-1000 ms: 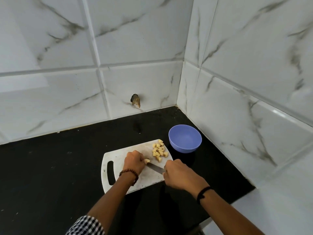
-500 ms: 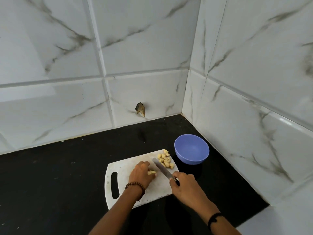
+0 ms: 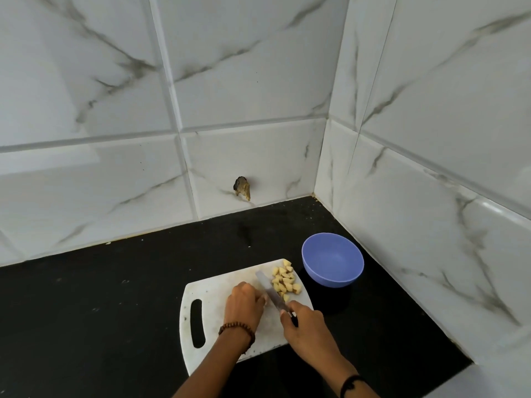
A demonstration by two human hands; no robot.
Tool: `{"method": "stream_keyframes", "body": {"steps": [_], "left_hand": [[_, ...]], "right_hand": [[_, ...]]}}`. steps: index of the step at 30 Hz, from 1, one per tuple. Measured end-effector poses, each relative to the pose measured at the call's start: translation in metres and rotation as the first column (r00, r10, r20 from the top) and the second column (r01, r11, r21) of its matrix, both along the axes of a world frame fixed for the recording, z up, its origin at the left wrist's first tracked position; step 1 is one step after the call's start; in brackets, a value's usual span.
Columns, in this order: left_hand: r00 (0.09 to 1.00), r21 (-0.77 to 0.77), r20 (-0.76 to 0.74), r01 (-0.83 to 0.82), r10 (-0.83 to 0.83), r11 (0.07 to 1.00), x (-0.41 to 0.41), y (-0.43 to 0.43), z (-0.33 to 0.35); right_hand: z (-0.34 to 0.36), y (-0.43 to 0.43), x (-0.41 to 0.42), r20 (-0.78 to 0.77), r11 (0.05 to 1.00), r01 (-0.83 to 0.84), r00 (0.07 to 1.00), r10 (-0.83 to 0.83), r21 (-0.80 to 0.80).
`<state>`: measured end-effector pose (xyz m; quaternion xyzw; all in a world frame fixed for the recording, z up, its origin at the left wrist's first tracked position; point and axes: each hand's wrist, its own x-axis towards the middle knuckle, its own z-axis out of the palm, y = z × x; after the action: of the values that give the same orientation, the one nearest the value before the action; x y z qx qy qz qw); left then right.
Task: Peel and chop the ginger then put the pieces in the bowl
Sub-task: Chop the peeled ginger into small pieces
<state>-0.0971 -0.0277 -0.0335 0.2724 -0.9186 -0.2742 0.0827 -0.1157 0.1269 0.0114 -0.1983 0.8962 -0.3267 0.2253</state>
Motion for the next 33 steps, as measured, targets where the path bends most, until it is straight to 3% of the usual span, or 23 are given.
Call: {"method": "stream_keyframes", "body": {"steps": [5,11,22,33], "left_hand": [[1.0,0.024,-0.021,0.016,-0.016,1.0,0.006,0.001,-0.003],[0.999,0.168,-0.052,-0.005,0.014,0.986,0.011,0.001,-0.001],[0.997,0.097,0.05,0.057,-0.062,0.994,0.002,0.0,0.012],[0.995,0.059,0.008,0.103,-0.104,0.993,-0.017,0.012,0.02]], "right_hand": [[-0.007,-0.007,0.003,0.033,1.0,0.003,0.999,-0.002,-0.031],[-0.012,-0.015,-0.003,0.049,0.998,0.035,0.998,-0.032,-0.059],[-0.019,-0.044,-0.019,0.017,0.997,0.051,0.999,-0.05,-0.052],[-0.019,-0.034,-0.043,0.008,0.993,0.073,0.997,-0.073,-0.094]]}}
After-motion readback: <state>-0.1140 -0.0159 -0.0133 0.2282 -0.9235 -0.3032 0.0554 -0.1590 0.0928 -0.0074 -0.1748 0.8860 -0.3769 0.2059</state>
